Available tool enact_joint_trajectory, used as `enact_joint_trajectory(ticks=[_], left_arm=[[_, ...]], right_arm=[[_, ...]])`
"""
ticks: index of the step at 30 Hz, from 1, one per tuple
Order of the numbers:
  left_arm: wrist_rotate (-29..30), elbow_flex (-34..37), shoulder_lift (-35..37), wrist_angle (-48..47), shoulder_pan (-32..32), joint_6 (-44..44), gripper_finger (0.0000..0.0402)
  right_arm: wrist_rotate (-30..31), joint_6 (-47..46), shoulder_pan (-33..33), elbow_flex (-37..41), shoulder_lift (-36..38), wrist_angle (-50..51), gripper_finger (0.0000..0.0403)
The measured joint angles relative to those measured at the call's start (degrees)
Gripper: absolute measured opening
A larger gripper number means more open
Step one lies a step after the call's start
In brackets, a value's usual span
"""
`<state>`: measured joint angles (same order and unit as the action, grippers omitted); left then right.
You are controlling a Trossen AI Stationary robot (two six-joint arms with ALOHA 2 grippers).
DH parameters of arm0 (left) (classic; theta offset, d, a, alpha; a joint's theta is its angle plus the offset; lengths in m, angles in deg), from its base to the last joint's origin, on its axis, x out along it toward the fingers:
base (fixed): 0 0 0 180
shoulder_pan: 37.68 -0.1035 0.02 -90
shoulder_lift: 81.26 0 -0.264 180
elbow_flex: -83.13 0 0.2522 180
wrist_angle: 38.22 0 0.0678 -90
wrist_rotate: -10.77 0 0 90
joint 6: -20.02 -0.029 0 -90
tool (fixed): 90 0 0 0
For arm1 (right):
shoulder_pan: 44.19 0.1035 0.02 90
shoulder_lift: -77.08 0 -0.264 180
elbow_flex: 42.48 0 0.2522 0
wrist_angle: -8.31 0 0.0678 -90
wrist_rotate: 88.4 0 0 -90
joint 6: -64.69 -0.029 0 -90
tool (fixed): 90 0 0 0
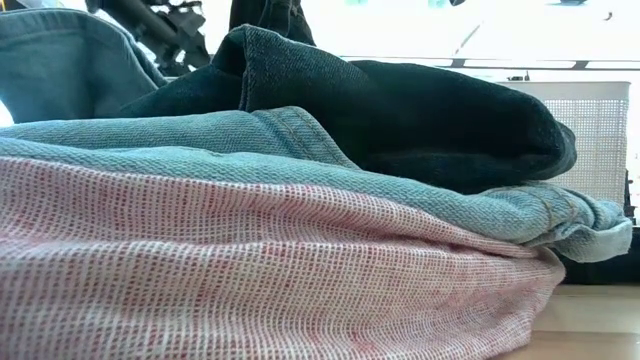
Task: Sort clothes
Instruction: Put the light blue shorts into the left white bin
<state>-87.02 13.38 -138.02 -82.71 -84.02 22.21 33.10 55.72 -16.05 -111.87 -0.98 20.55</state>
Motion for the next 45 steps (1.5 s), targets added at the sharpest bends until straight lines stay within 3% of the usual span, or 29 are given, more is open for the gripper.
enact_joint_trajectory(ticks=[3,5,10,16,19,25,33,39,45], left_arm=[[5.38,-0.11,1.49,-0.22,2.08,-1.63,0.0260],[5.78,-0.11,0.08,-1.88,2.35,-2.98,0.0241],[5.95,-0.09,-9.88,-4.64,0.67,-7.08,0.0160],[-2.16,-0.09,-24.76,-4.44,0.89,-9.57,0.0037],[-3.66,-0.09,-29.75,-3.07,1.98,-9.38,0.0009],[6.87,-2.03,-28.44,-5.07,4.49,-7.98,0.0022],[8.49,-7.82,-14.26,-8.39,6.98,-6.89,0.0030],[8.28,-7.37,-5.25,-8.43,8.24,-5.36,0.0097],[8.87,-2.09,-3.94,-4.98,7.96,-5.33,0.0173]], right_arm=[[0.09,-0.02,-0.02,0.00,0.00,0.00,0.0213],[1.36,-0.02,-0.02,0.00,0.00,0.00,0.0213],[7.14,-1.39,-0.23,0.00,0.00,-0.02,0.0213],[7.49,-5.64,-1.07,0.00,0.00,1.43,0.0213],[7.51,-7.48,-1.18,0.00,0.00,3.17,0.0213],[7.43,-10.37,-1.01,0.00,-0.10,5.14,0.0213],[7.50,-10.10,-1.16,0.00,-3.78,5.03,0.0213],[7.50,-10.09,-1.16,0.00,-5.60,3.58,0.0213],[7.52,-10.08,-1.16,0.00,-5.59,3.43,0.0213]])
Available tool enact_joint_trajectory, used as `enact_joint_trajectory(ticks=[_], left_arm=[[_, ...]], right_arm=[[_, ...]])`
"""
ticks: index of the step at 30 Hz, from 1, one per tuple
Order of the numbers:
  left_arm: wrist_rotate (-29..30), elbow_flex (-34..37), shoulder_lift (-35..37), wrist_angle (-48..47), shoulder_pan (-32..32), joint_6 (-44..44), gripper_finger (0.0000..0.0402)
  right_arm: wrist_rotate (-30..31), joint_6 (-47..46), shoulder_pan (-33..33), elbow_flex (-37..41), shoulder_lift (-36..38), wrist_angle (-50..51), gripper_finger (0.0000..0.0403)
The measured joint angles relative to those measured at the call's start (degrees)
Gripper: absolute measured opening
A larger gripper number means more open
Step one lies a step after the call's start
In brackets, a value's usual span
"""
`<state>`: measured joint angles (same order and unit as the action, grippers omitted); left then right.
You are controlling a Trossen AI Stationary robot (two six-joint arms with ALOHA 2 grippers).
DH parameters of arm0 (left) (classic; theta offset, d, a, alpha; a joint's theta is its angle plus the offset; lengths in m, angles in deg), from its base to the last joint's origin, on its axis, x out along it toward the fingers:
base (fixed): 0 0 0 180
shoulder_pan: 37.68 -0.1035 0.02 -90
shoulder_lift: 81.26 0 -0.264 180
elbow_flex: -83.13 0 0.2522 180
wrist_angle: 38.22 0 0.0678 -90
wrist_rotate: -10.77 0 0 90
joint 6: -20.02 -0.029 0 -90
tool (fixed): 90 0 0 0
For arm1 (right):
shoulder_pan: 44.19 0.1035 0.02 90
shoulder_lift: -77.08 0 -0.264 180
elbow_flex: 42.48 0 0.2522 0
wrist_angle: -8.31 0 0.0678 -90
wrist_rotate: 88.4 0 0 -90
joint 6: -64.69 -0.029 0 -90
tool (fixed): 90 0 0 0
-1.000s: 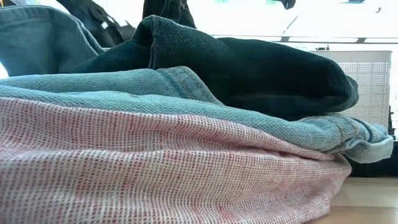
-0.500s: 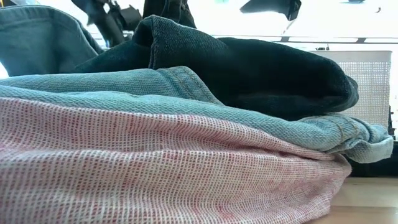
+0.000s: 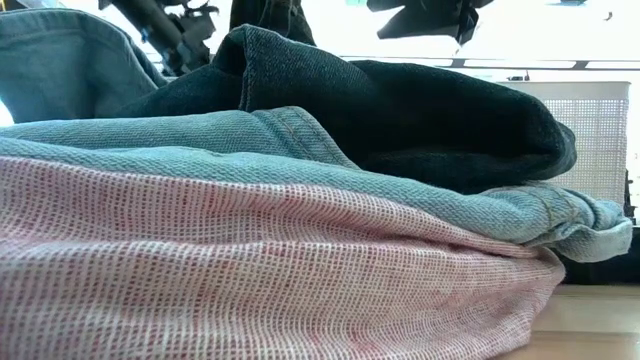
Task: Sort clothes
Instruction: Put the light blue shorts into the left white bin, then put the black denim pants into the right white bin
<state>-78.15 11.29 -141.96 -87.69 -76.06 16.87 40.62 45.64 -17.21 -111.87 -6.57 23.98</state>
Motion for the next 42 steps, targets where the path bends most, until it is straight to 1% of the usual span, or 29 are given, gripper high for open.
enact_joint_trajectory(ticks=[3,5,6,9,14,16,18,22,25,27,33,35,37,40,42], left_arm=[[0.45,5.09,-1.65,9.52,-0.48,1.10,0.0195],[0.22,7.62,-4.26,13.97,-0.96,1.60,0.0196],[0.20,8.60,-5.94,14.71,-1.34,1.86,0.0193],[0.66,10.34,-11.42,14.75,-2.85,2.05,0.0171],[-0.01,10.57,-20.70,13.87,-5.81,0.03,0.0117],[-0.58,10.50,-22.15,14.08,-6.31,-0.61,0.0097],[0.02,10.47,-22.00,14.01,-6.33,-0.70,0.0081],[2.25,9.12,-17.38,11.09,-6.14,-0.57,0.0073],[2.45,7.80,-11.64,9.82,-5.72,-1.06,0.0091],[2.43,7.01,-7.92,8.72,-5.43,-1.05,0.0114],[1.50,3.85,2.87,5.56,-4.37,-0.28,0.0210],[-0.44,3.24,6.46,5.27,-3.18,0.02,0.0234],[-2.42,3.23,9.98,5.47,-0.86,-0.06,0.0249],[-2.96,3.20,14.23,5.34,4.43,0.18,0.0254],[-2.93,3.20,16.35,5.07,8.27,1.18,0.0252]], right_arm=[[0.00,-0.01,0.00,0.00,0.06,-0.02,0.0213],[0.00,-0.24,0.00,0.00,0.06,-0.02,0.0213],[0.02,-0.44,0.00,0.00,0.06,-0.02,0.0213],[0.00,-1.54,0.00,0.00,0.09,-0.15,0.0213],[0.00,-1.57,0.04,0.00,0.09,-0.13,0.0213],[0.00,-1.55,0.04,0.00,0.10,-0.13,0.0213],[0.00,-1.53,0.04,0.00,0.11,-0.11,0.0213],[0.02,-1.48,0.04,0.00,0.13,-0.06,0.0213],[0.02,-1.49,0.04,0.00,0.13,0.02,0.0213],[0.02,-1.15,0.04,0.00,0.13,0.02,0.0213],[-0.75,0.00,-1.41,0.00,0.15,0.02,0.0213],[-3.39,-0.31,-2.77,0.00,0.15,-0.12,0.0213],[-6.97,-0.40,-4.31,0.00,-0.15,-0.93,0.0214],[-12.06,-1.58,-7.31,0.00,-1.56,-1.43,0.0225],[-15.32,-2.13,-9.61,0.00,-3.47,-1.77,0.0244]])
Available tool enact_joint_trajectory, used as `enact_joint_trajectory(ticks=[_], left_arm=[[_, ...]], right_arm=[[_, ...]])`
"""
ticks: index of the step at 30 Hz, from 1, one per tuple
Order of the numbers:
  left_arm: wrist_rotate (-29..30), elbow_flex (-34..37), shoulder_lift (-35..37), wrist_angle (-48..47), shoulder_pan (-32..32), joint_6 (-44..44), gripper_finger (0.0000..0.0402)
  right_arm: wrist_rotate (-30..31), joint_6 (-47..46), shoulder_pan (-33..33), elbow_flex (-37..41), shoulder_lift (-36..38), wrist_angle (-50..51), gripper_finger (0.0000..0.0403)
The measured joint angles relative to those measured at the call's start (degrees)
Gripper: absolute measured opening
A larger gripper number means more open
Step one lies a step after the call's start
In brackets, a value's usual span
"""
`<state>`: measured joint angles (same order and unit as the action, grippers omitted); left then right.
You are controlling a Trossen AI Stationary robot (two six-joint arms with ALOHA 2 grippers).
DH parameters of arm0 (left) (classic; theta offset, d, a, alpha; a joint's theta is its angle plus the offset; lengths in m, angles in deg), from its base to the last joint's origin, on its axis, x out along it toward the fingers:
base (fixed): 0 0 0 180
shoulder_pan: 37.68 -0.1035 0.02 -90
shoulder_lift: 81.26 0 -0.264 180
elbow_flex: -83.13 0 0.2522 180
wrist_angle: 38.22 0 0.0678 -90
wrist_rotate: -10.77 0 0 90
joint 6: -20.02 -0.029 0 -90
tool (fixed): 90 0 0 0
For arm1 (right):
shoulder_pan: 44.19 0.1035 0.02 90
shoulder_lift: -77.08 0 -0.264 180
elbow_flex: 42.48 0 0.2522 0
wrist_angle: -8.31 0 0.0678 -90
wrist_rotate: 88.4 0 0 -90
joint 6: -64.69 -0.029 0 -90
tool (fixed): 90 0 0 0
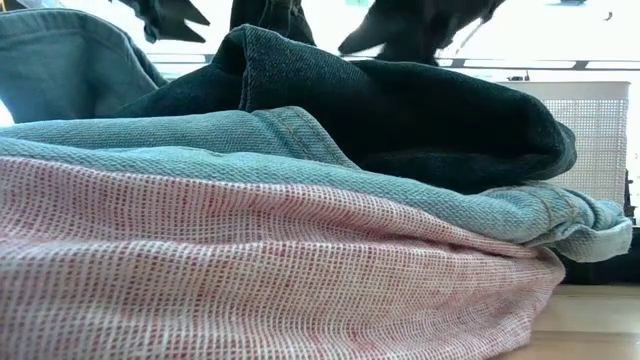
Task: Sort clothes
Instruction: Put the black denim pants into the right white bin
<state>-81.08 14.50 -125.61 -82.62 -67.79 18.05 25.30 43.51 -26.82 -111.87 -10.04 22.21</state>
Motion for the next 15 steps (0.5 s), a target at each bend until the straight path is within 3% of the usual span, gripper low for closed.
enact_joint_trajectory(ticks=[5,8,12,15], left_arm=[[1.59,2.10,2.83,0.80,9.40,3.40,0.0242],[4.91,5.04,3.18,0.64,13.61,5.31,0.0239],[12.92,9.98,3.05,0.86,18.94,7.69,0.0239],[16.87,12.53,3.07,2.38,22.69,8.36,0.0238]], right_arm=[[-14.02,-4.00,-5.12,0.00,-8.09,-7.20,0.0315],[-17.70,-4.76,-6.50,-0.15,-14.50,-15.28,0.0342],[-19.40,-2.97,-6.54,-3.74,-22.95,-18.09,0.0344],[-19.44,-0.79,-5.75,-7.99,-28.63,-16.79,0.0324]])
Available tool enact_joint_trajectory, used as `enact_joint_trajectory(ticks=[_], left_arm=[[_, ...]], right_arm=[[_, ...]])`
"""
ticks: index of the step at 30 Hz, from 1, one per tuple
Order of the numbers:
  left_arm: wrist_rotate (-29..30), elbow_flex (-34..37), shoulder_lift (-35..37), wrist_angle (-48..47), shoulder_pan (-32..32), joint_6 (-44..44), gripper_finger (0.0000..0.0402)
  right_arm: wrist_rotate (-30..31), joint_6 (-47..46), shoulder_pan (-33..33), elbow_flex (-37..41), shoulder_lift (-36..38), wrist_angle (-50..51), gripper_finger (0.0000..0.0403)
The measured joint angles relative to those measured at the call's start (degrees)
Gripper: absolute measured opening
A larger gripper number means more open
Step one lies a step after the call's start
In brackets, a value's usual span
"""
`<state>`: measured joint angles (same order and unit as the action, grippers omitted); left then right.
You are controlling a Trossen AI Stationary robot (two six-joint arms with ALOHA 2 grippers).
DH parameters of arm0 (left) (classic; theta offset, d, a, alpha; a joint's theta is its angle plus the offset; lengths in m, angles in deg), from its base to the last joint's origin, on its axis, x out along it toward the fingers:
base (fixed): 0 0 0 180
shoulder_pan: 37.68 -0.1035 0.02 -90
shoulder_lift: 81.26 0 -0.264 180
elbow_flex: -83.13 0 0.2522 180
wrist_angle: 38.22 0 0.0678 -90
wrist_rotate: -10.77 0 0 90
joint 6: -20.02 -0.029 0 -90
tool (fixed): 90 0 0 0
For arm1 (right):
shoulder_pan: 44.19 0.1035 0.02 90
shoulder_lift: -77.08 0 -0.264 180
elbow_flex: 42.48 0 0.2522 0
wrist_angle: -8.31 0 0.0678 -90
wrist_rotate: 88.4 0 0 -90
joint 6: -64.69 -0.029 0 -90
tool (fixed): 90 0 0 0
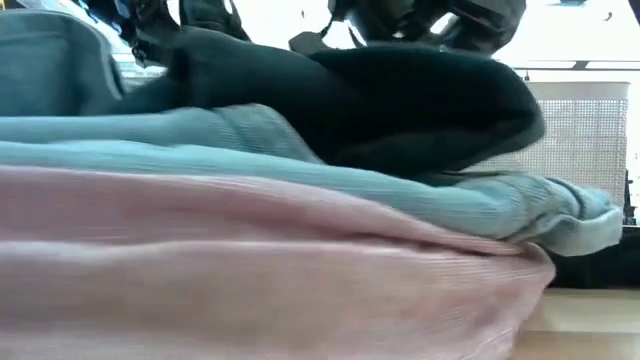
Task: Sort clothes
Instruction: Put the black denim pants into the right white bin
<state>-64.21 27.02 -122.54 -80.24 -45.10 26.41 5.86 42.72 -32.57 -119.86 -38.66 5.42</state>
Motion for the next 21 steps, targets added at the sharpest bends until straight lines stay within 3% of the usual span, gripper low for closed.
enact_joint_trajectory(ticks=[3,8,14,16,21], left_arm=[[0.50,1.62,0.02,3.10,4.24,-1.21,0.0238],[1.92,2.25,0.02,6.24,11.81,-2.84,0.0238],[14.19,2.25,0.09,7.77,21.07,-6.76,0.0238],[18.41,2.25,0.03,7.85,23.41,-7.21,0.0238],[25.05,2.22,0.05,8.22,27.53,-6.98,0.0238]], right_arm=[[0.16,1.33,0.61,-4.42,-3.42,4.17,0.0282],[0.15,5.08,0.76,-7.25,-2.95,7.98,0.0163],[5.30,10.99,1.17,-7.55,5.84,10.54,0.0024],[10.29,14.15,2.11,-7.55,10.68,10.50,0.0012],[25.19,23.76,4.20,-7.57,25.27,8.39,0.0028]])
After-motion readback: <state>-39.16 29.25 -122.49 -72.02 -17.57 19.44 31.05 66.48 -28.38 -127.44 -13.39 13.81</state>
